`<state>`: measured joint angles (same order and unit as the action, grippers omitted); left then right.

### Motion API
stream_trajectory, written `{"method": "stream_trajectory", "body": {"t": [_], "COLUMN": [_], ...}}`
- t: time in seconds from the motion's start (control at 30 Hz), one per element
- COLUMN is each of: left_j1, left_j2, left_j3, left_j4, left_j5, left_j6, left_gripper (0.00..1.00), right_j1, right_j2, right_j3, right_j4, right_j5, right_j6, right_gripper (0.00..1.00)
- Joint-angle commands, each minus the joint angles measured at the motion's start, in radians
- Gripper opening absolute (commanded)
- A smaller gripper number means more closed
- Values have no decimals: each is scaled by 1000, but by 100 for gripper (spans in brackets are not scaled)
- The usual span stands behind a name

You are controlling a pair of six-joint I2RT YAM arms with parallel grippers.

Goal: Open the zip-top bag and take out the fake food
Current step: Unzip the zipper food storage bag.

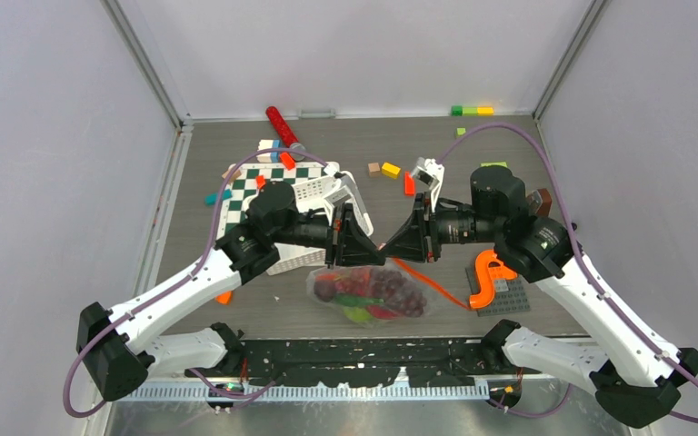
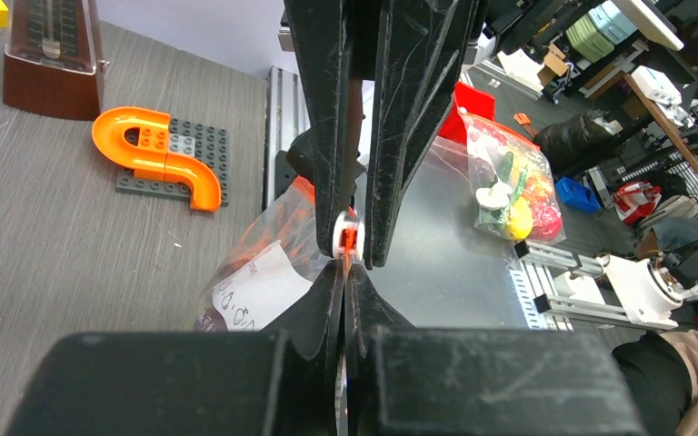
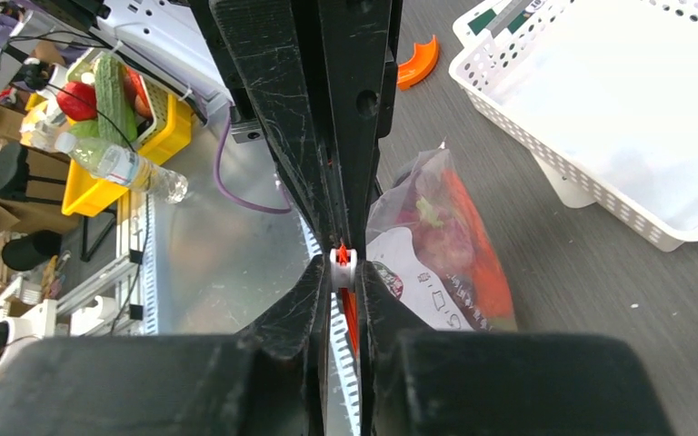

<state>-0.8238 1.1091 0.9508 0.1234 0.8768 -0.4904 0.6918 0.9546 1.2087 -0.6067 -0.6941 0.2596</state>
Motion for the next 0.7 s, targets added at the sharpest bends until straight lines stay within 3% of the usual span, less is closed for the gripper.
{"method": "stream_trajectory", "body": {"t": [0.0,0.17,0.67], "left_j1": [-5,-5,21], "left_j2": [-5,-13,-36], "left_j3": [67,71,143], "left_j4": [64,30,-154], "left_j5": [3,-23,-174], "left_j6": [0,16,103], "left_gripper": [0,0,0], "right_j1": [3,3,3], "right_j2": [-36,-52,-158], "right_j3": [3,-9,-127], "right_j4": [33,16,-12], "right_j5": [-15,14,201], "right_j6": [-9,-15,45], "right_gripper": [9,1,0]}}
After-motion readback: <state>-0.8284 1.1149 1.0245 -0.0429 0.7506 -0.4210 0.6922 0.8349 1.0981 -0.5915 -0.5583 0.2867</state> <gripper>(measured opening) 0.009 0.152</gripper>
